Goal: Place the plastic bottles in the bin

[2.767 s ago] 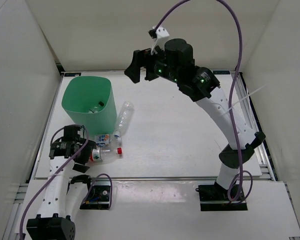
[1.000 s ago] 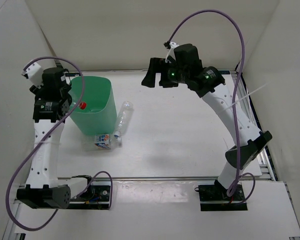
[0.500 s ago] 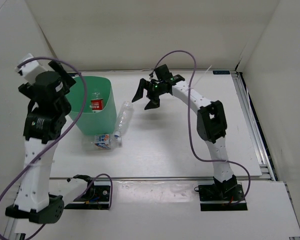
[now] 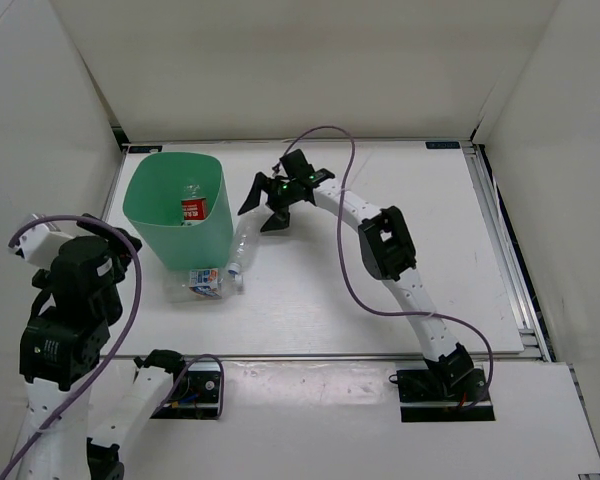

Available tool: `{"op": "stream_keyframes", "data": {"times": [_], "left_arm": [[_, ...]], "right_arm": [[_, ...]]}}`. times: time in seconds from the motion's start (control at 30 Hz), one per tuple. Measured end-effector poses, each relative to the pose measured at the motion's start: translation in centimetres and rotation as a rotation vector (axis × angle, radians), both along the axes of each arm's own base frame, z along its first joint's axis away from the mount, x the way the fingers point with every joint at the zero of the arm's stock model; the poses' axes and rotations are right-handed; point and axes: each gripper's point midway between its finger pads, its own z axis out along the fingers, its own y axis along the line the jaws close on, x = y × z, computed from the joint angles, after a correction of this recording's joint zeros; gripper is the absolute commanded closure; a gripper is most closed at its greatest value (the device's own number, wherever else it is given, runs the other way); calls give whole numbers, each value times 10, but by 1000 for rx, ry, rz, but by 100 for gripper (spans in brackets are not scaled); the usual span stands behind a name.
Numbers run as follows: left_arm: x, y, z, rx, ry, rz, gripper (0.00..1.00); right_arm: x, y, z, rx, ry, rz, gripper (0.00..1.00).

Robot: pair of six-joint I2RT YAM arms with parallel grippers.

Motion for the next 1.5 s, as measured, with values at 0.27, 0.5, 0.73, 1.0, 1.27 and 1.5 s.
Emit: {"op": "stream_keyframes", "data": {"times": [0.27,0.5,0.73,1.0,1.27,1.5], "left_arm": [[-14,-4,-37,-104,85,37,0],[-24,-10,-75,-215,96,66,0],[-33,-17,-126,-427,35,163,0],[-29,-45,-209,-606,113,159,0],[-22,-64,-222,-669,152,91,0],[-8,-85,-220,-605,316,-18,0]], "right_arm": [[-18,30,-24,60,73,36,34],[-22,8,-29,64,100,49,68],[-20,-80,25,-38,88,-74,74],[39,-73,302,265,-602,-182,70],[-44,21,390,494,-950,-49,64],[-48,78,323,347,-1064,3,58]]}}
